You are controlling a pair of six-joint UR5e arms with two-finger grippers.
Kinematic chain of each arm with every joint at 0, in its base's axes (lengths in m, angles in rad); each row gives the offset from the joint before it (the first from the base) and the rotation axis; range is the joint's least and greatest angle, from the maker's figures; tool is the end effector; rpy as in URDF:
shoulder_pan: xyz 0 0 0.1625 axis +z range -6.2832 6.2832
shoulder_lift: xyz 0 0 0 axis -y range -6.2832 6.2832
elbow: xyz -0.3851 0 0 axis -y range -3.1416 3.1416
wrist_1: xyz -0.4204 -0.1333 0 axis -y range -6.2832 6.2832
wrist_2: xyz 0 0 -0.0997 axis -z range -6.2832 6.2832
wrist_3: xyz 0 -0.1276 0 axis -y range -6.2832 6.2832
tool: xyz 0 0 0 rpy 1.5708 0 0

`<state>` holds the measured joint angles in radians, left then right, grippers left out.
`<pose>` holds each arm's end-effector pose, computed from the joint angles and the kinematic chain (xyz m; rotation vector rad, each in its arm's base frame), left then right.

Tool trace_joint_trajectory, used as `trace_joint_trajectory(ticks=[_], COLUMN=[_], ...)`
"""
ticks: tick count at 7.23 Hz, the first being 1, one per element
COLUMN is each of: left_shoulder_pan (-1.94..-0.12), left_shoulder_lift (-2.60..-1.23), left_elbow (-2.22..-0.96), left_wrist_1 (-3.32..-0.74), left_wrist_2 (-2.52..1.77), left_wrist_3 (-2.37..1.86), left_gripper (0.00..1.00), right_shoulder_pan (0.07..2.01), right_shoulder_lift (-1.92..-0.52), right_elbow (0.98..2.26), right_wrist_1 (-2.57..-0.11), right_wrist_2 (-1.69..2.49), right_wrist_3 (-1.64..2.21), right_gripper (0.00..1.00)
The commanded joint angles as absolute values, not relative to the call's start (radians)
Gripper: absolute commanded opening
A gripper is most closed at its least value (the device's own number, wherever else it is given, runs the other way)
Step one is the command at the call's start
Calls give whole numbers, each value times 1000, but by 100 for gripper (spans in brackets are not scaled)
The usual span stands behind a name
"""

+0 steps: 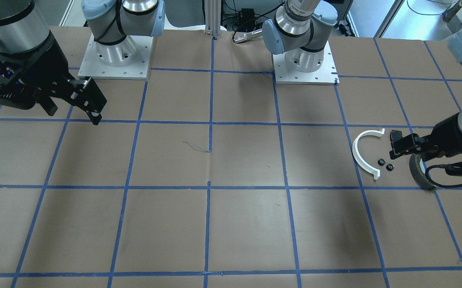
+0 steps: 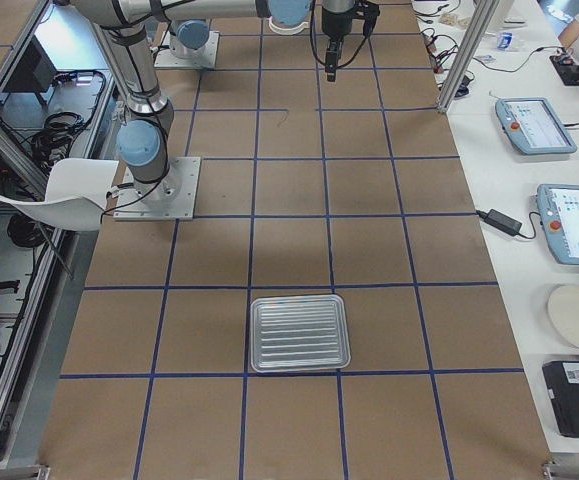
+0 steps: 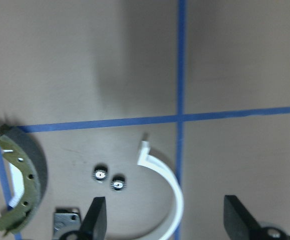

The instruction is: Place bearing gear from tray to pile

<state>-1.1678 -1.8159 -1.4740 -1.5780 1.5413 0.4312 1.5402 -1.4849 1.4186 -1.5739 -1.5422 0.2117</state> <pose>0.1045 -0.5946 0.3325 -0.0394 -3.0450 -0.1987 0.1197 -0.5647 0.4537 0.3737 3.0826 -0.1033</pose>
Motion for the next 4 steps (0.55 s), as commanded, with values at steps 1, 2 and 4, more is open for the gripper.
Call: trace_joint_trajectory(ticks=[1, 2, 4], left_shoulder_pan=[-1334, -1409, -1515], left_shoulder_lift=[-1731, -1694, -1706], left_elbow=[-1408, -1425, -1454], left_wrist_1=[-1667, -1667, -1657], left_wrist_2=[1528, 1525, 1540], left_wrist_3=[282, 205, 43], left_gripper=[100, 100, 100], right_shoulder_pan=[1540, 1540, 1540], right_shoulder_lift=[-1485, -1485, -1485], right_elbow=[1419, 1419, 1419], right_wrist_1=[-1574, -1574, -1572], right_wrist_2=[-1542, -1543, -1543], right_wrist_3=[212, 212, 210], right_gripper=[100, 100, 100])
